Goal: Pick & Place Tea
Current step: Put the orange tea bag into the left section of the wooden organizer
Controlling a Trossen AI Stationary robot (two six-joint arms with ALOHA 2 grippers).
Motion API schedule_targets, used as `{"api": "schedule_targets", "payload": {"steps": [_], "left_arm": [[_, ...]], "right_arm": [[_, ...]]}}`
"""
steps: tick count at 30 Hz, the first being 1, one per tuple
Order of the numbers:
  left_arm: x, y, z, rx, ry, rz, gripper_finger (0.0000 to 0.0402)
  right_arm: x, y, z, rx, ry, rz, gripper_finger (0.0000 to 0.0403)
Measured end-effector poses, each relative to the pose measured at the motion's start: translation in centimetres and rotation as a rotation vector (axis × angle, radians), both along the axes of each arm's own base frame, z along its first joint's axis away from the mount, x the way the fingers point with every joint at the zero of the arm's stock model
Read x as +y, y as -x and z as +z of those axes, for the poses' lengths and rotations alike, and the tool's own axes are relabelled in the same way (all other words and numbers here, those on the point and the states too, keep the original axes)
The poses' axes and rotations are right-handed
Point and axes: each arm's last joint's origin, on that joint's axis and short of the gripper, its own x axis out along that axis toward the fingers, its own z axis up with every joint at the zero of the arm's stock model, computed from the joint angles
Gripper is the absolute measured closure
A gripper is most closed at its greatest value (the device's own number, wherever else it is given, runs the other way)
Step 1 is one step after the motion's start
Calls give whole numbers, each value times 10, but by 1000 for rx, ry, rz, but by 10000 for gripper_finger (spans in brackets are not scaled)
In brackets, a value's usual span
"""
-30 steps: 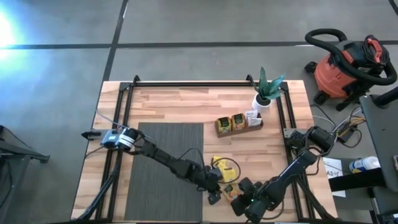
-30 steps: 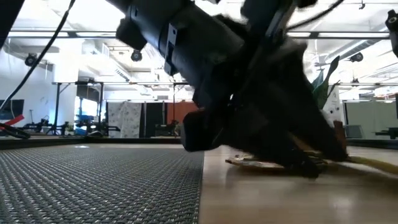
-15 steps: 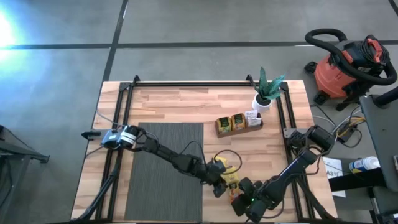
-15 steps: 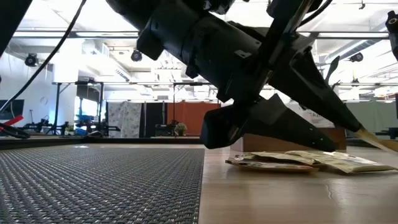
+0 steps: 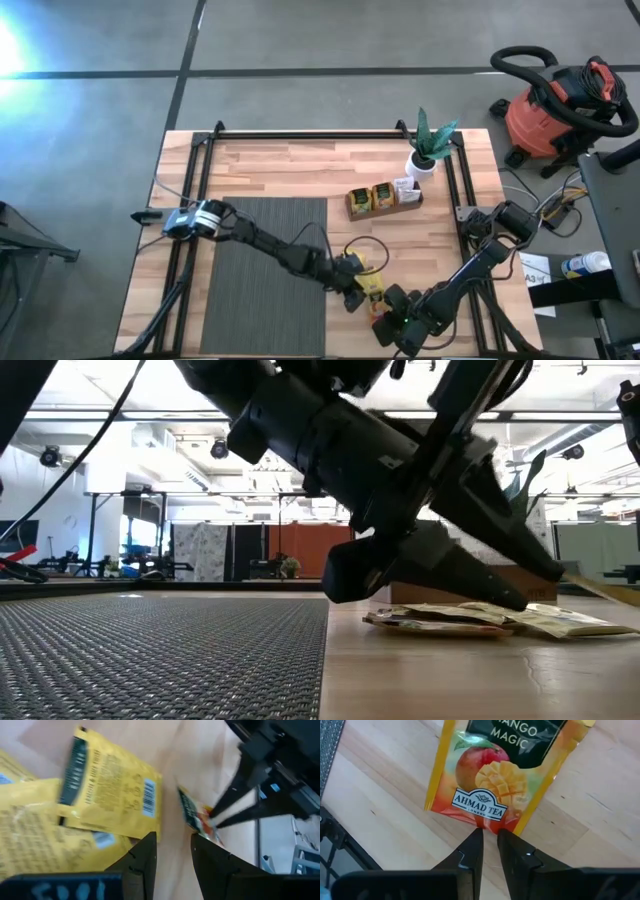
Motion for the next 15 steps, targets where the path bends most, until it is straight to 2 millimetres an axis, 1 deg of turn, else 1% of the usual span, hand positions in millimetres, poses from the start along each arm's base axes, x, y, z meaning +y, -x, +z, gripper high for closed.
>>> {"api": "schedule_targets", "payload": {"steps": [4,15], "left_arm": [[6,-1,-2,15,21,32,287],[4,-1,0,31,120,54,287]], "right_arm": [[0,0,0,1,3,2,345],[0,0,-1,2,12,14,349]]}}
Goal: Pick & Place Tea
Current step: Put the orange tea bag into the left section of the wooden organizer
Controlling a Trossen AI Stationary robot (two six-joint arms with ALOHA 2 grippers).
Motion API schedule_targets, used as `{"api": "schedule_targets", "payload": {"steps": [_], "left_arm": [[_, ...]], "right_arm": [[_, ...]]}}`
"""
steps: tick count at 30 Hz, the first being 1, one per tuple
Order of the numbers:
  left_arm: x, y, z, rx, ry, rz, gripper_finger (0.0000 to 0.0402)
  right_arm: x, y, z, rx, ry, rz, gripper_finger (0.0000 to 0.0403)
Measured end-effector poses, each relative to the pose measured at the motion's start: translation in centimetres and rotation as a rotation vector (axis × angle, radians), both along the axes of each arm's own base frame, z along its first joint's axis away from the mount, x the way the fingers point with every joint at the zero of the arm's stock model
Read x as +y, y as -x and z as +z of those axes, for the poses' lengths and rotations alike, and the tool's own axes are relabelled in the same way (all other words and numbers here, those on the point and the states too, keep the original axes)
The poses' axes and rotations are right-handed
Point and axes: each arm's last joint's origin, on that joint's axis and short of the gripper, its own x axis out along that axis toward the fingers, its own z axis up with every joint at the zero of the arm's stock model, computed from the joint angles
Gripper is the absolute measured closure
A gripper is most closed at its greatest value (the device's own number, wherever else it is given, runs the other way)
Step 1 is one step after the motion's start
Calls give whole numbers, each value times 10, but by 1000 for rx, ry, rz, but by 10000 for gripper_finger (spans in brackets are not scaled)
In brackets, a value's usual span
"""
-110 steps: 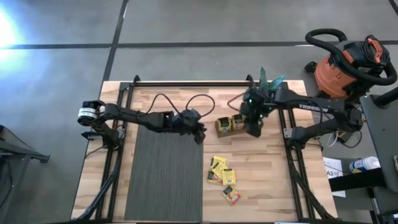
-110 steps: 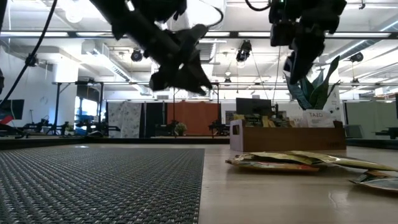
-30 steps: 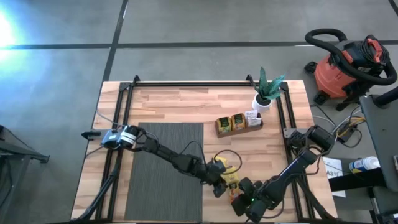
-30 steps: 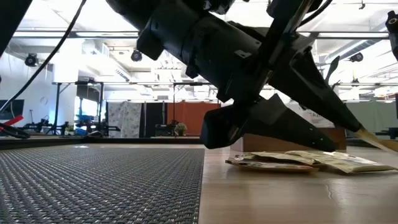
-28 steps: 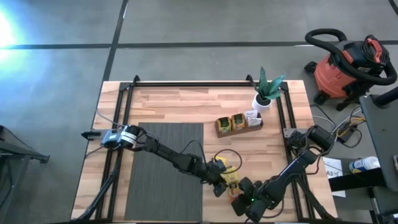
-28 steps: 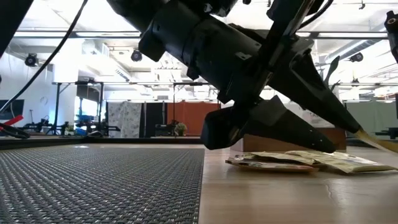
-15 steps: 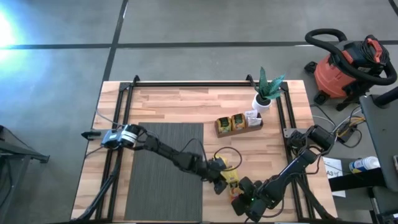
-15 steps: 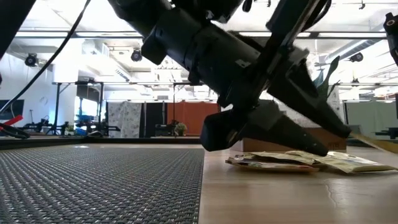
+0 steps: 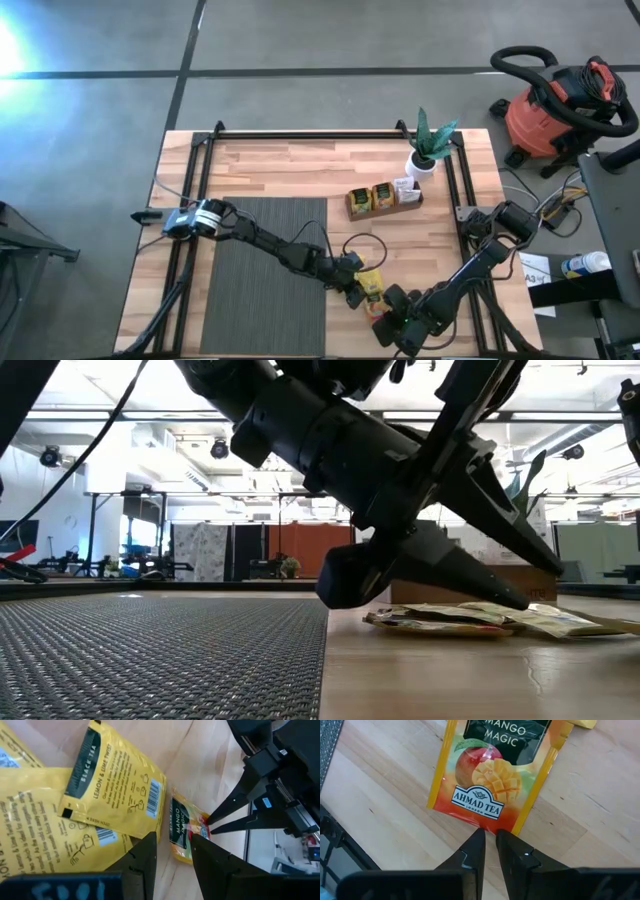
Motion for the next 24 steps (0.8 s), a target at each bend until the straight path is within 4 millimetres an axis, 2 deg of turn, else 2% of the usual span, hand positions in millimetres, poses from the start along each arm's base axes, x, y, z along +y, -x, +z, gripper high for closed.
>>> {"api": "schedule_targets", "payload": {"steps": [10,24], "left_arm": [[-8,-1,-11,12,70,11,287],[-14,-3,-8,2,95,-32,287]], "right_arm": [[0,0,0,-1,11,24,349],[-1,-1,0,-32,25,-8,349]]}}
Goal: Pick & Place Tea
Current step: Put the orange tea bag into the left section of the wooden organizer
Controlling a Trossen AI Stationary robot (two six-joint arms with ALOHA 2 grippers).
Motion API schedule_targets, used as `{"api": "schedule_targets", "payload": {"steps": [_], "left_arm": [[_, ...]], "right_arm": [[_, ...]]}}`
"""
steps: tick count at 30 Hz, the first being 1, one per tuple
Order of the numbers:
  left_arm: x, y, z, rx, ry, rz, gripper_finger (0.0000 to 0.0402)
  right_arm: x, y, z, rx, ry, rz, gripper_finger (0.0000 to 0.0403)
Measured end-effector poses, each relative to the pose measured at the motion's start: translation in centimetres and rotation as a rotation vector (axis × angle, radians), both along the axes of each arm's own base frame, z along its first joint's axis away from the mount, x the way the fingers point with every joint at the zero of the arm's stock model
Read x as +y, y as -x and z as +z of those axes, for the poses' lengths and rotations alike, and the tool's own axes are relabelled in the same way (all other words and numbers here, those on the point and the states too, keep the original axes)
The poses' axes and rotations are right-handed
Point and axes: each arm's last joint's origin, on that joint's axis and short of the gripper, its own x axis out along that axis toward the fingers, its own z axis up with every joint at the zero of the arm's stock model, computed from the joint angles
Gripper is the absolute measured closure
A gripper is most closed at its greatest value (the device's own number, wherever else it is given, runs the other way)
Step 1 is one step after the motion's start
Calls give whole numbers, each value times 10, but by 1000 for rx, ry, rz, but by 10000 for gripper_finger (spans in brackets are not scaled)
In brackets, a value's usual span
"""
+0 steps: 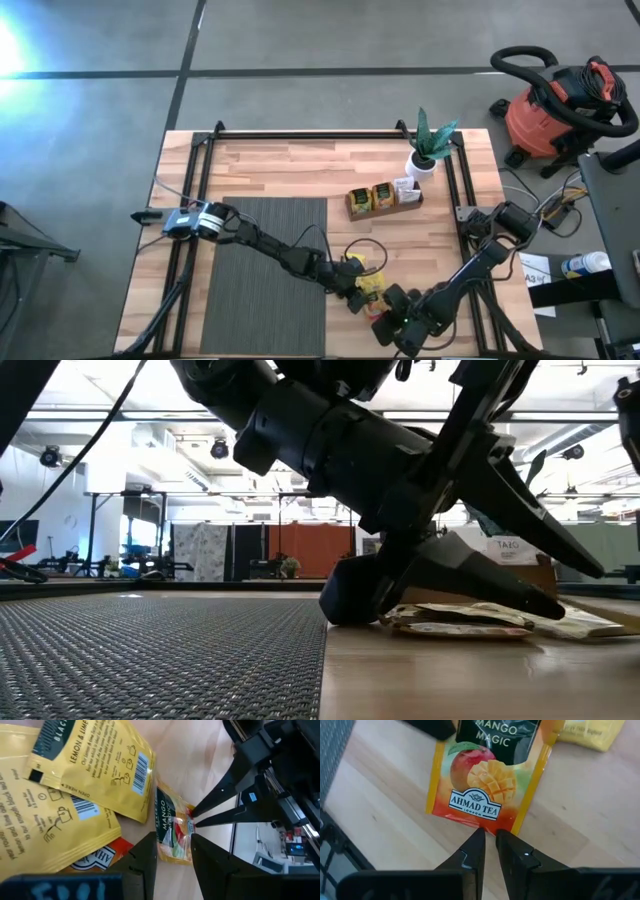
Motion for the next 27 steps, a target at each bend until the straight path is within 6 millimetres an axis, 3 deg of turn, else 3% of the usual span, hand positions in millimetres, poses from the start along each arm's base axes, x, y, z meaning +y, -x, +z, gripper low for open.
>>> {"api": "schedule_targets", "payload": {"steps": [5,12,20,23,27], "left_arm": [[-1,0,0,-5,-7,-8,314],[0,0,0,-13,-36,-8,394],[2,-2,3,-39,-113,13,401],[7,-2,12,-35,-165,22,401],[20,-1,44,-91,-229,32,401]], "right_arm": [[-1,-2,0,-23,4,-29,349],[-2,-5,1,-47,1,-41,349],[-4,-4,5,-78,35,-52,349],[-4,2,20,-117,104,-59,349],[-3,18,54,-162,183,-69,349]]}}
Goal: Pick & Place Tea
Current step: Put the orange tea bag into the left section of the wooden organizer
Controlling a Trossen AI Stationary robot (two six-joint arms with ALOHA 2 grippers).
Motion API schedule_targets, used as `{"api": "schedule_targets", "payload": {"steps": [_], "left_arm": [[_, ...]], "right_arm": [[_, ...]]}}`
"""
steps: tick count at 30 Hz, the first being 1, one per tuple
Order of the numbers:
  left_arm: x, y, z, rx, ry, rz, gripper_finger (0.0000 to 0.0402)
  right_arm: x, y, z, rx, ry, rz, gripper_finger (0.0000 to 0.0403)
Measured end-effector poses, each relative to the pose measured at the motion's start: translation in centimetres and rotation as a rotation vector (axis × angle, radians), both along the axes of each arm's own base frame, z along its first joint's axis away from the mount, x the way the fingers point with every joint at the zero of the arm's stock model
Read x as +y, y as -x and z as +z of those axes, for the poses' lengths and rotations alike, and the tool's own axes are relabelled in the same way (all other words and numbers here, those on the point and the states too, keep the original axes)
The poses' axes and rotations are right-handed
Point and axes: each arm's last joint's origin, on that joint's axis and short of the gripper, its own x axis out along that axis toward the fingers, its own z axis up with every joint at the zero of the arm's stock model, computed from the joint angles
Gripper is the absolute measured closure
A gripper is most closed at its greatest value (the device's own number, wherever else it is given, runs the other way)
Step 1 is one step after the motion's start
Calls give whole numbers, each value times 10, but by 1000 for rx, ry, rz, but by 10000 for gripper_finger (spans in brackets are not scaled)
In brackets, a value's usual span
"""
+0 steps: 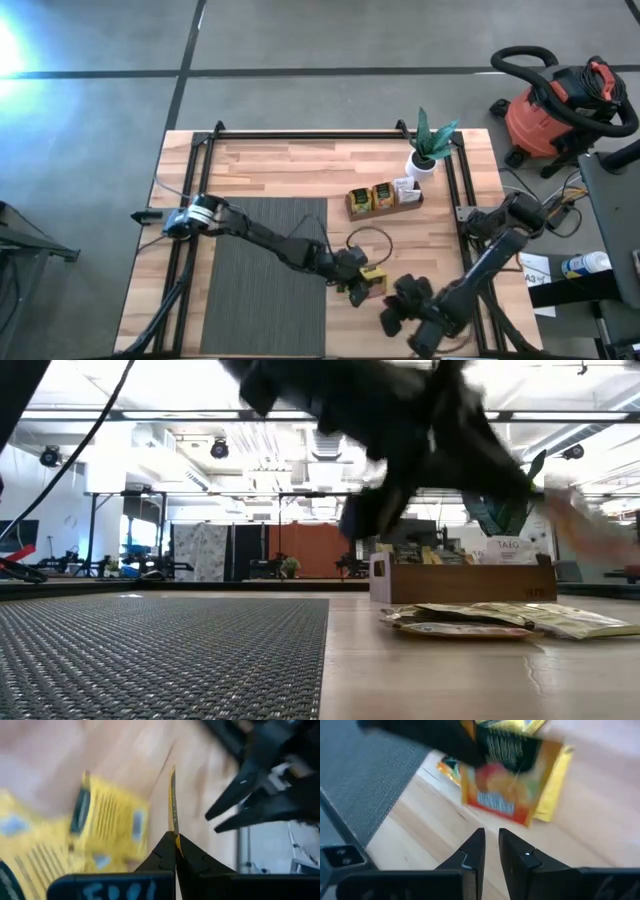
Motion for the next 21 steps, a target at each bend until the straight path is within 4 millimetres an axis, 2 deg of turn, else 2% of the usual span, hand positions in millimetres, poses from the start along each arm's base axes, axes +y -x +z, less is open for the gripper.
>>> {"api": "schedule_targets", "payload": {"steps": [4,6,9,13,16,21], "left_arm": [[28,5,44,-85,-97,42,401],[50,7,61,-119,-170,68,401],[89,7,76,-146,-272,101,401],[150,2,75,-136,-302,155,401],[185,-1,67,-118,-330,185,401],[207,-9,62,-140,-401,136,401]], "right_arm": [[-3,18,35,-45,77,-33,349],[-5,26,47,-66,109,-63,349],[-10,35,58,-75,148,-93,349],[-12,38,62,-71,175,-100,349],[-13,38,58,-69,176,-112,349],[-16,41,51,-63,159,-151,349]]}}
